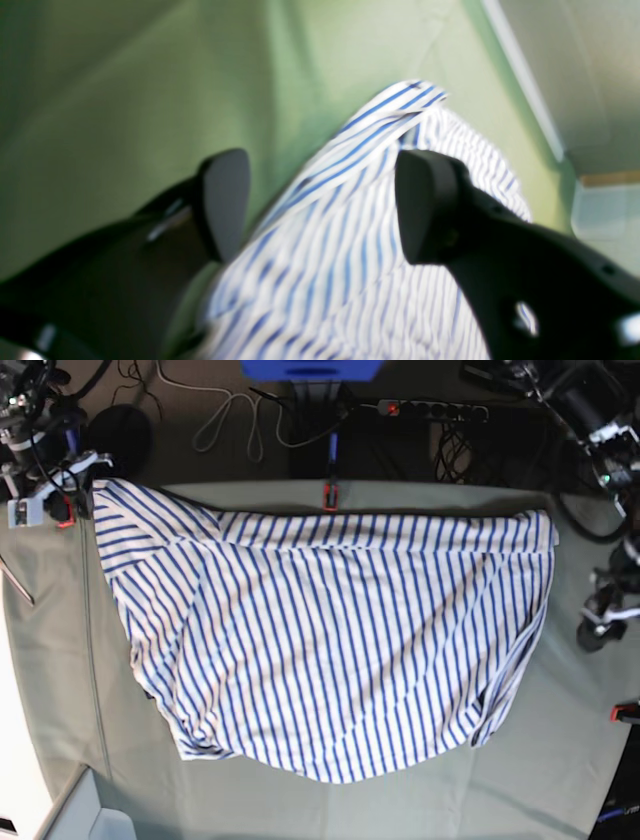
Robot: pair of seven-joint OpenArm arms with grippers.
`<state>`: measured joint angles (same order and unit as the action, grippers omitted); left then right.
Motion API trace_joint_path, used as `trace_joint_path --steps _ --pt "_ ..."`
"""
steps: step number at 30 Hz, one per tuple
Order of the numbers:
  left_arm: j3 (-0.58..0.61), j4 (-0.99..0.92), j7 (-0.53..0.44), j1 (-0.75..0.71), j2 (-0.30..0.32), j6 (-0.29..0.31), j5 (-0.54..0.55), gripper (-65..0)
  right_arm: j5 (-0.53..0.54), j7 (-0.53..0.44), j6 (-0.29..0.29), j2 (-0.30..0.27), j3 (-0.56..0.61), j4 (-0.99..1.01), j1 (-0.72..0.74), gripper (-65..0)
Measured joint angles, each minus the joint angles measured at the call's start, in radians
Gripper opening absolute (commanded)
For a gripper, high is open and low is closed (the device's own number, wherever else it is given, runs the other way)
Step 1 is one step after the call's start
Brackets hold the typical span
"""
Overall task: Layout the t-shirt on the table in an organized manner, then fold the t-shirt properly
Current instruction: 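Grasp the shirt's edge corners with both grippers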
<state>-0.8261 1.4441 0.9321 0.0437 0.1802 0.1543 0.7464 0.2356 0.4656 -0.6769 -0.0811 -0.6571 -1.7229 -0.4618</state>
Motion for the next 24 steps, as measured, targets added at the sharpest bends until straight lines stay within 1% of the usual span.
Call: trace_joint_path --steps 2,4,6,7,8,10,12,13,15,16,18,20,21,24 --pt "0.047 -0.057 0.007 0.047 -0.008 0.008 0.007 -16.5 0.007 -0.006 -0.002 -0.005 0.0 0.0 0.041 -36.0" --pt "0.09 -0.129 -0.021 0.089 -0.005 0.002 0.002 -16.2 0.01 -0.009 -0.003 -0.022 0.01 0.0 0.077 -36.0" --pt "0.154 -0.205 -0.099 0.111 0.008 -0.004 0.002 -16.1 0.0 -0.001 -0.005 -0.039 0.009 0.014 0.129 -36.0" --pt "0.187 -0.241 -0.128 0.117 0.009 0.002 0.003 -16.1 0.002 -0.002 -0.005 -0.039 0.006 0.026 0.158 -36.0" --pt "0.218 -0.282 -0.185 0.122 0.011 0.0 0.006 -16.1 0.005 -0.004 -0.005 -0.037 0.006 0.044 0.197 -36.0" --pt "0.27 -0.355 -0.261 0.122 0.011 0.0 0.006 -16.2 0.007 0.0 -0.007 -0.035 0.012 0.088 0.277 -36.0" --pt "0.314 -0.402 -0.301 0.118 0.027 -0.005 0.006 -16.3 0.013 -0.01 -0.006 -0.04 0.027 0.146 0.351 -36.0" --pt "0.333 -0.418 -0.328 0.117 0.036 -0.006 0.006 -16.3 0.003 -0.009 -0.007 -0.057 0.045 0.183 0.382 -36.0" --pt "0.35 -0.439 -0.347 0.119 0.053 -0.009 0.006 -16.3 -0.079 -0.008 -0.006 -0.097 0.119 0.272 0.444 -36.0" --pt "0.349 -0.438 -0.351 0.117 0.058 -0.008 0.006 -16.3 -0.127 -0.008 -0.006 -0.102 0.152 0.317 0.473 -35.9" --pt "0.348 -0.438 -0.359 0.117 0.061 -0.008 0.006 -16.2 -0.188 -0.014 -0.007 -0.1 0.196 0.419 0.536 -35.9" --pt "0.348 -0.449 -0.358 0.117 0.065 -0.003 0.007 -16.1 -0.23 -0.026 -0.01 -0.089 0.201 0.535 0.601 -35.9" --pt "0.352 -0.46 -0.354 0.117 0.07 0.0 0.008 -16.2 -0.272 -0.024 -0.011 -0.092 0.199 0.598 0.635 -35.9" --pt "0.349 -0.47 -0.356 0.109 0.083 -0.008 0.006 -16.3 -0.309 -0.102 -0.01 -0.102 0.195 0.729 0.681 -35.9"
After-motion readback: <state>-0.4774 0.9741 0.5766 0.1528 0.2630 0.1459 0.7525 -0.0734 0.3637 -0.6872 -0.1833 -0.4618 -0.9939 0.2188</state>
